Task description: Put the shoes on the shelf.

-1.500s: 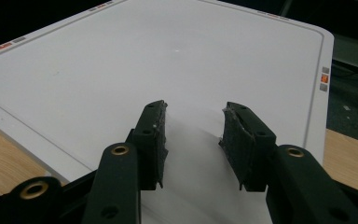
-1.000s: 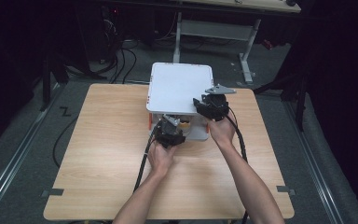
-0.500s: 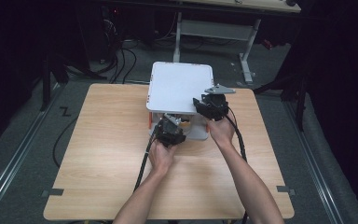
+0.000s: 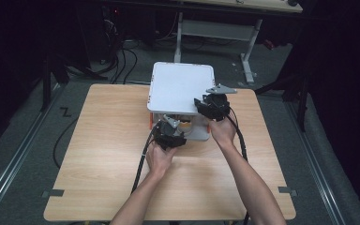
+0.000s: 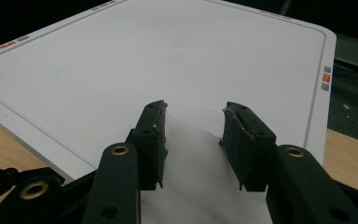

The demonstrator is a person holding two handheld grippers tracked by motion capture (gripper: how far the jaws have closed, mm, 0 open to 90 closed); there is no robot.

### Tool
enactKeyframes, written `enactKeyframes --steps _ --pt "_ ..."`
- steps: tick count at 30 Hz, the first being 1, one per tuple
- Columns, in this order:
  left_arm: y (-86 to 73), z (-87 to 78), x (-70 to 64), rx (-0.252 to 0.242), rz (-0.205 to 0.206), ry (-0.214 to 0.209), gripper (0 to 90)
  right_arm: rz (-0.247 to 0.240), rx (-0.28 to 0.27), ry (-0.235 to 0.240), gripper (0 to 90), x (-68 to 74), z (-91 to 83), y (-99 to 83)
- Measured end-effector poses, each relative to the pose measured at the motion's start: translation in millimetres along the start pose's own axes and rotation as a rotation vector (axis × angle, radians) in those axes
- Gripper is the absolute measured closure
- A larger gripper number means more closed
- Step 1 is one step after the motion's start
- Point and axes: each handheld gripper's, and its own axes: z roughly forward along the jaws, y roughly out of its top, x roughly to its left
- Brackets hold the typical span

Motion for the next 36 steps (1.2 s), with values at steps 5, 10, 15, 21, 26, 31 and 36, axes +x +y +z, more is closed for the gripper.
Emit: enactKeyframes --steps 5,10,15,21,26,31,36 --pt "-5.6 -9.2 8.3 -0.001 0.007 -0.039 23.8 0.005 0.002 0.000 58.6 0.0 -0.1 0.3" --pt "-10.0 -23.3 16.7 -0.040 0.004 -0.072 25.0 0.011 0.008 0.003 54.5 -1.6 -1.8 0.2" --pt "-12.0 -38.4 25.4 -0.064 -0.001 -0.093 25.9 0.013 0.013 0.005 53.6 -1.7 -2.0 0.7" --pt "-14.0 -55.3 37.3 -0.085 -0.013 -0.105 26.5 0.015 0.029 0.007 46.2 -2.5 -5.0 1.1" --pt "-17.8 -64.8 43.9 -0.086 -0.012 -0.096 27.0 0.030 0.038 0.037 42.6 -6.7 -12.5 0.0" --pt "-21.7 -79.0 52.2 -0.121 -0.034 -0.105 27.4 0.043 0.020 0.053 41.5 -11.7 -29.9 -4.8" --pt "-24.9 -89.6 61.0 -0.139 -0.040 -0.105 28.2 0.063 0.016 0.055 41.5 -19.4 -44.7 -14.4"
